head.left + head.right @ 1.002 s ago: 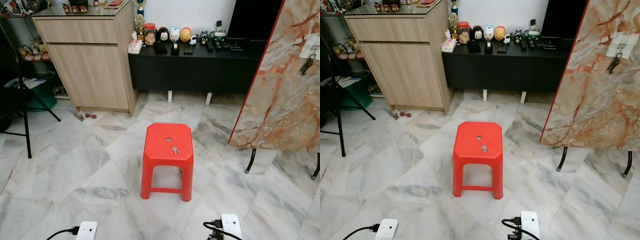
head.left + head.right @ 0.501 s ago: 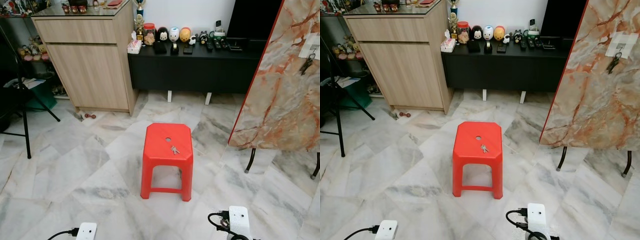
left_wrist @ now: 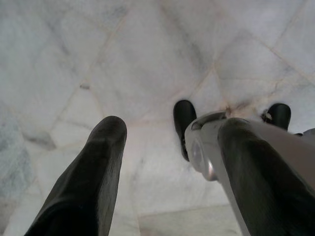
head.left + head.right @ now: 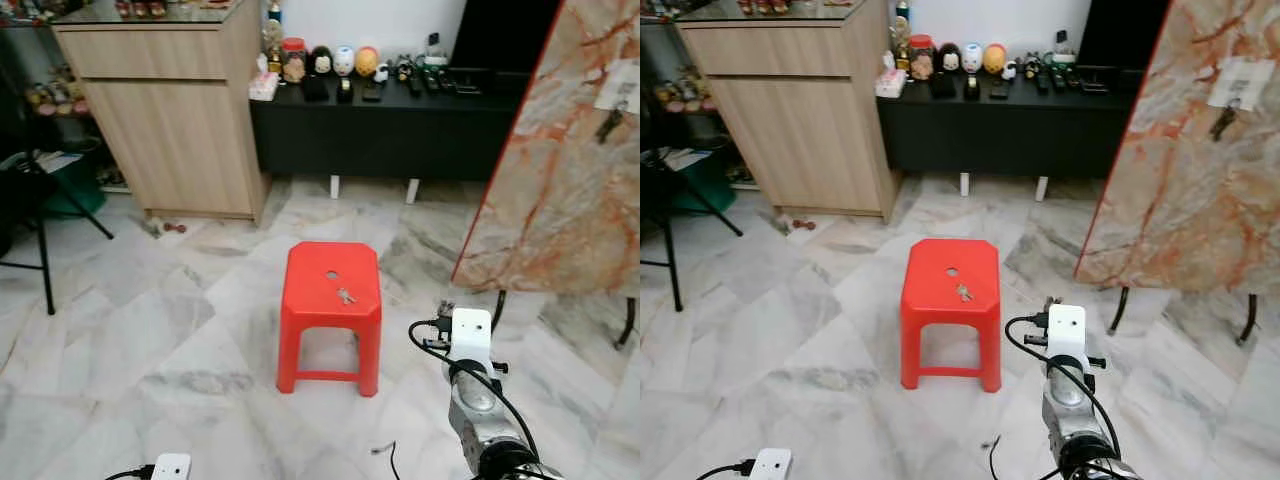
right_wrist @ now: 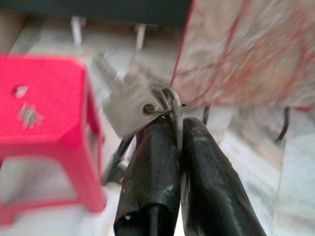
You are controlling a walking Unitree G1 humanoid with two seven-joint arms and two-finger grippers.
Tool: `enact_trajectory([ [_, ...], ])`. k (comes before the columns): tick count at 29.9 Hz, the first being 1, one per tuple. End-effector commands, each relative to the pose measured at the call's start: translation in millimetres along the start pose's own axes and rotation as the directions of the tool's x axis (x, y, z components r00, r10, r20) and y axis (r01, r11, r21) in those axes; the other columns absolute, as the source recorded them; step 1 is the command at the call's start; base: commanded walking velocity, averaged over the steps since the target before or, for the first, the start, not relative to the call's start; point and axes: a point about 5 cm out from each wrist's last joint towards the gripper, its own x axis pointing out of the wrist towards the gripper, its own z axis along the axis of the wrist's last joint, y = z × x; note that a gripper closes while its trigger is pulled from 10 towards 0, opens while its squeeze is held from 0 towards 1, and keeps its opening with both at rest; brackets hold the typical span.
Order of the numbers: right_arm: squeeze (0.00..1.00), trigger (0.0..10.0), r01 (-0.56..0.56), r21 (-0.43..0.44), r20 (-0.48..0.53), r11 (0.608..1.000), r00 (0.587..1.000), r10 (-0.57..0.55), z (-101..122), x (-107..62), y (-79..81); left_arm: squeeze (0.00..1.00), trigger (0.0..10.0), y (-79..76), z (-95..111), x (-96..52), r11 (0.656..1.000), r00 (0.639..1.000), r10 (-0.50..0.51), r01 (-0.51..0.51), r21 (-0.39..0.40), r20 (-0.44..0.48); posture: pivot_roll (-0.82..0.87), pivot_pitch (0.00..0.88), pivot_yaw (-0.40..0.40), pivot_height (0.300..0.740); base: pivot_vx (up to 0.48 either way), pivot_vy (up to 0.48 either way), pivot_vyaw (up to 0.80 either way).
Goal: Hang keys on a hook
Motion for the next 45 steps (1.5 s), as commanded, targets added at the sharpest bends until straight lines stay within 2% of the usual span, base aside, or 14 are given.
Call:
enact_trajectory([
  [1,0.00,10.0,0.005,0.036,0.100,0.999,0.995,-0.009,23.5,5.9,1.0,0.00,10.0,-0.2,-6.1,-0.9,1.000,1.000,0.002,-0.002,0.004,-0.019,0.02,0.000,-0.030,0.740,0.000,0.000,0.00],
  [7,0.00,10.0,0.036,0.049,0.187,0.998,0.981,-0.044,40.8,8.3,-3.8,0.00,10.0,-1.6,-6.4,-0.8,1.000,1.000,0.000,0.001,0.006,-0.019,0.02,0.000,-0.030,0.740,0.000,0.000,0.00],
  [12,0.00,10.0,0.130,0.083,0.264,0.988,0.953,-0.148,61.0,8.6,-13.9,0.00,10.0,-3.5,-6.8,-0.6,1.000,1.000,-0.004,0.004,0.006,-0.019,0.02,0.000,-0.033,0.740,0.000,0.000,0.00],
  [13,0.00,10.0,0.130,0.083,0.264,0.988,0.953,-0.148,61.0,8.6,-13.9,0.00,10.0,-3.5,-6.8,-0.6,1.000,1.000,-0.004,0.004,0.006,-0.019,0.02,0.000,-0.033,0.740,0.000,0.000,0.00],
  [15,0.00,10.0,0.219,0.156,0.256,0.963,0.933,-0.254,66.7,7.8,-22.2,0.00,10.0,-4.4,-7.1,-0.5,1.000,1.000,-0.005,0.005,0.006,-0.019,0.02,0.000,-0.034,0.740,0.000,0.000,0.00],
  [21,0.00,10.0,0.301,0.232,0.187,0.925,0.919,-0.346,66.5,9.0,-34.7,0.00,10.0,-4.3,-7.8,-0.7,1.000,1.000,-0.004,0.004,0.005,-0.021,0.02,0.000,-0.036,0.740,0.000,0.000,0.00],
  [27,0.00,10.0,0.309,0.296,0.156,0.904,0.918,-0.365,72.6,9.6,-39.2,0.00,10.0,-3.2,-9.7,-1.2,1.000,1.000,-0.003,0.003,0.005,-0.024,0.02,0.000,-0.035,0.740,0.000,0.000,0.00],
  [32,0.00,10.0,0.290,0.418,0.181,0.861,0.902,-0.392,92.2,6.7,-43.4,0.00,10.0,-1.9,-11.8,-1.9,1.000,1.000,-0.004,0.004,0.013,-0.028,0.01,0.000,-0.032,0.740,0.000,0.000,0.00],
  [34,0.00,10.0,0.273,0.438,0.188,0.857,0.904,-0.384,94.7,5.9,-42.6,0.00,10.0,-1.8,-12.3,-2.0,1.000,1.000,-0.004,0.004,0.016,-0.029,0.01,0.000,-0.032,0.740,0.000,0.000,0.00],
  [36,0.00,10.0,0.191,0.420,0.211,0.887,0.930,-0.301,92.4,4.6,-32.7,0.00,10.0,-1.5,-13.3,-2.3,1.000,1.000,-0.003,0.004,0.024,-0.031,0.01,0.000,-0.033,0.740,0.000,0.000,0.00],
  [40,0.00,10.0,0.130,0.396,0.217,0.909,0.949,-0.230,87.6,4.0,-26.2,0.00,10.0,-1.5,-13.8,-2.4,1.000,1.000,-0.002,0.003,0.024,-0.031,0.01,0.000,-0.037,0.740,0.000,0.000,0.00],
  [41,0.00,10.0,0.076,0.321,0.197,0.944,0.970,-0.145,74.9,4.9,-19.1,0.00,10.0,-1.8,-14.3,-2.5,1.000,1.000,-0.002,0.002,0.024,-0.032,0.01,0.000,-0.039,0.740,0.000,0.000,0.00],
  [43,0.00,10.0,-0.023,0.208,0.141,0.978,0.990,-0.006,49.9,3.4,-10.2,0.00,10.0,-2.8,-15.5,-2.6,1.000,0.999,-0.001,0.002,0.019,-0.033,0.02,0.000,-0.044,0.740,0.000,0.000,0.00],
  [45,0.00,10.0,-0.037,0.196,0.129,0.980,0.992,0.012,46.1,2.5,-10.2,0.00,10.0,-3.3,-16.0,-2.6,1.000,0.999,-0.001,0.002,0.017,-0.033,0.02,0.000,-0.046,0.740,0.000,0.000,0.00],
])
